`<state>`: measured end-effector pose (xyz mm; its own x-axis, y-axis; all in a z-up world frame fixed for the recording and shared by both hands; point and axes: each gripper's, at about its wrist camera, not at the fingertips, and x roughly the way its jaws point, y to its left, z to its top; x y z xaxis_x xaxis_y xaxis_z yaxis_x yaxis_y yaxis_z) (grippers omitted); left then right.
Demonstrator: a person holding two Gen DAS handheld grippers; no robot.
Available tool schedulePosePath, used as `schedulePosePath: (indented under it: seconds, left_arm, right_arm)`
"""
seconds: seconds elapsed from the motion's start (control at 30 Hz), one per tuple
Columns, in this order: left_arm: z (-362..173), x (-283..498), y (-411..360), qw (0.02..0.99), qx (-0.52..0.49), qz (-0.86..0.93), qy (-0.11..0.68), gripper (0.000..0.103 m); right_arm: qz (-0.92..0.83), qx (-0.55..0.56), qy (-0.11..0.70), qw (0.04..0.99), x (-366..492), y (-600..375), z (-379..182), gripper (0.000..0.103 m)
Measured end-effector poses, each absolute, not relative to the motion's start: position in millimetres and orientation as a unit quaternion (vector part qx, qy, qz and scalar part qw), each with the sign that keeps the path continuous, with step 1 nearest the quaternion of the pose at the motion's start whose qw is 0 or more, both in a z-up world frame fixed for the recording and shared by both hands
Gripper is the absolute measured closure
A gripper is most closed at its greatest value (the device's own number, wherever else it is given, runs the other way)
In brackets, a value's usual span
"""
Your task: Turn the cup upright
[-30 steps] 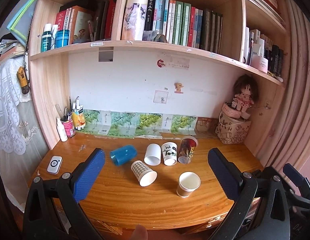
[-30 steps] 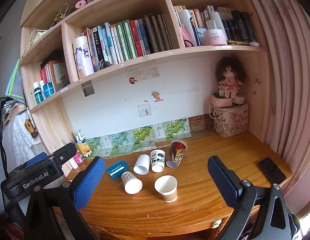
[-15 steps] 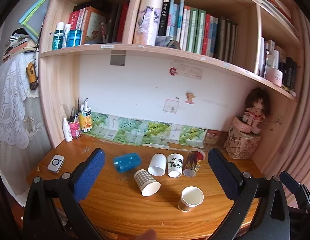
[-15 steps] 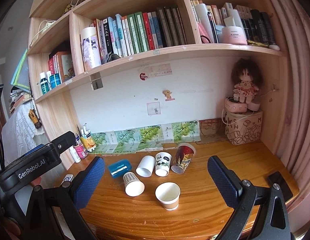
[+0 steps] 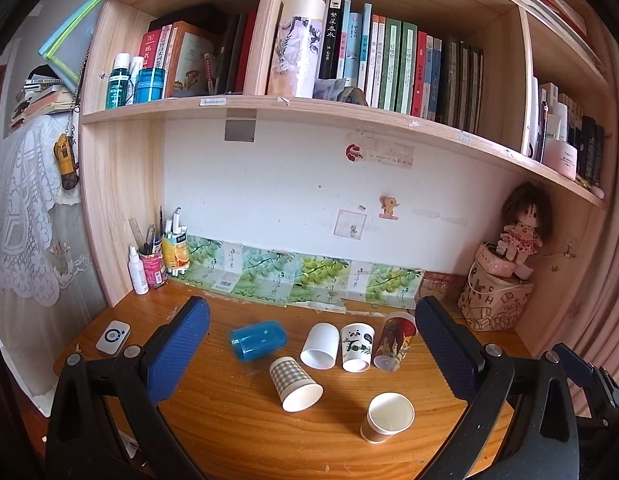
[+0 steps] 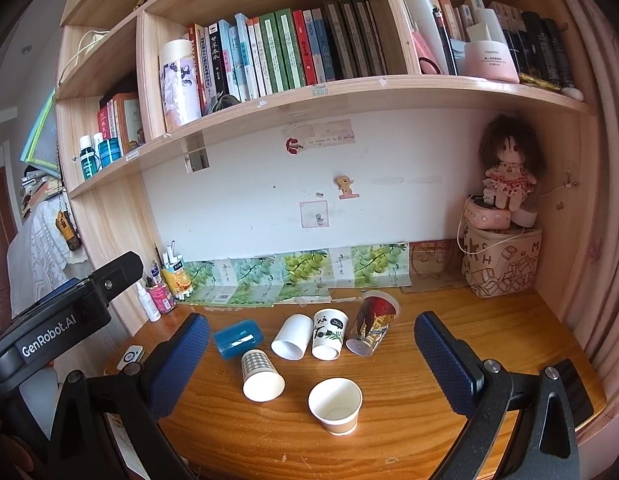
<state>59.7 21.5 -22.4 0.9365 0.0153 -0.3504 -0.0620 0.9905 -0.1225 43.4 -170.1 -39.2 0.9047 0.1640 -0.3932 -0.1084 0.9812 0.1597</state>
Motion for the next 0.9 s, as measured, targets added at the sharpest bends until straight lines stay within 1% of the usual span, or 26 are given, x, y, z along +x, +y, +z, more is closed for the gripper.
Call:
schedulePosePath:
  seconds: [0.23,0.9]
  left_arm:
    - [-22.3,70.1,16.0,0.982,-0.06,0.017,0.18,0.0]
    - [-31.3,102.6,11.0,0.974,-0.063,0.02,0.218,0.0]
  right_arm:
    - [0.072,0.068,0.211,0.972,55.1,-172.3,-41.6,0.0]
    - [0.092,0.074,0.251,0.961,92.5,-175.9,-52.0,0.0]
